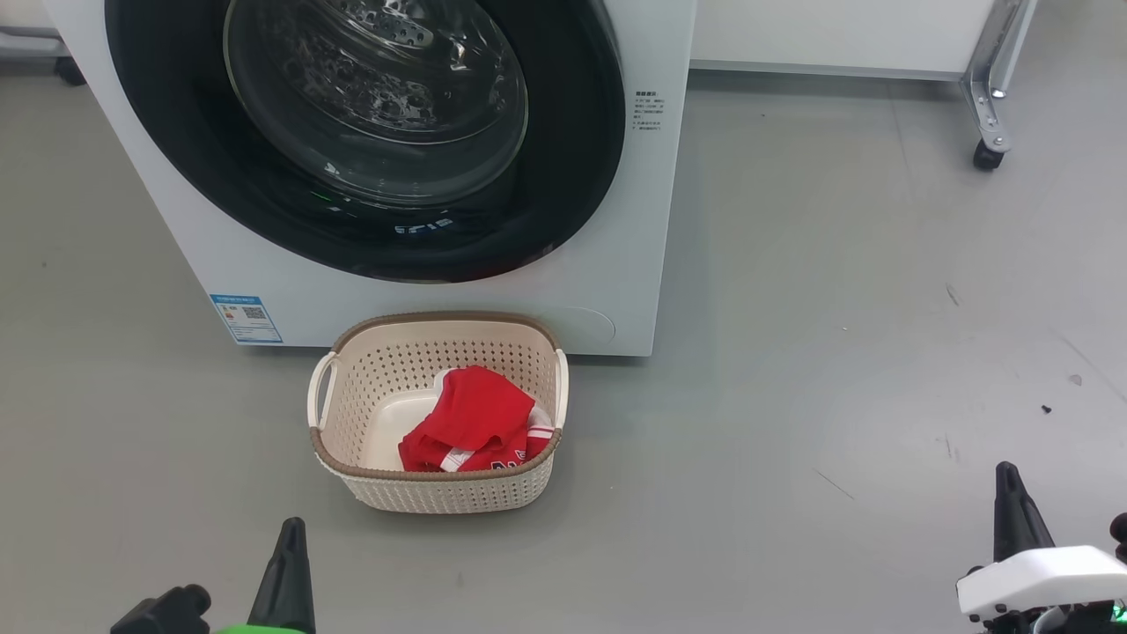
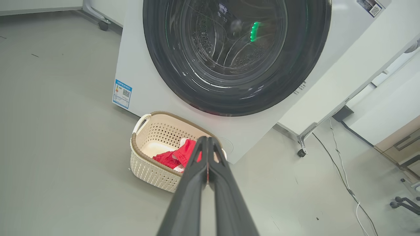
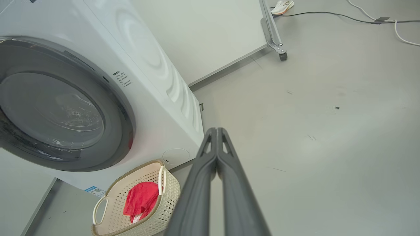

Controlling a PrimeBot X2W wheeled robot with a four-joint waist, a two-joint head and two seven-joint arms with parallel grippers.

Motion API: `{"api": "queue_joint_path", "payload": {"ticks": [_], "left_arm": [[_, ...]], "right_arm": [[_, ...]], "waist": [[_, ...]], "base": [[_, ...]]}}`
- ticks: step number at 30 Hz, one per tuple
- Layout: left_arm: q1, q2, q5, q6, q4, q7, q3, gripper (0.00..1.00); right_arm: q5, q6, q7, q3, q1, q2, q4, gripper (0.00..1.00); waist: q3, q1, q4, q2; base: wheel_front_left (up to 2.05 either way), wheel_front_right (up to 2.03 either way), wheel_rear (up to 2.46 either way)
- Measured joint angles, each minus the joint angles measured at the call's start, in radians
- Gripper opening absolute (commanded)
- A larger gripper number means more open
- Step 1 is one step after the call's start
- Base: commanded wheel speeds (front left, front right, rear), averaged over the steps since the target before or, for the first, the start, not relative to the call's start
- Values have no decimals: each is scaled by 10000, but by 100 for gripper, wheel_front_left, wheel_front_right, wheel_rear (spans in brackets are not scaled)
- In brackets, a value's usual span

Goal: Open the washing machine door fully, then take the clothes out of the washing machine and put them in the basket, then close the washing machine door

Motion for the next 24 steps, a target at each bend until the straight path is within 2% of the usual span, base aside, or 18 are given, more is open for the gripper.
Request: {"api": "queue_joint_path", "payload": {"ticks": [24], "left_arm": [[-390, 104, -2491, -261, 219, 619, 481, 0]], "right_arm": [[2184, 184, 679, -437, -478, 343, 198, 0]], "waist": [[16, 0, -220, 0]], "base": [[0, 0, 0]]}}
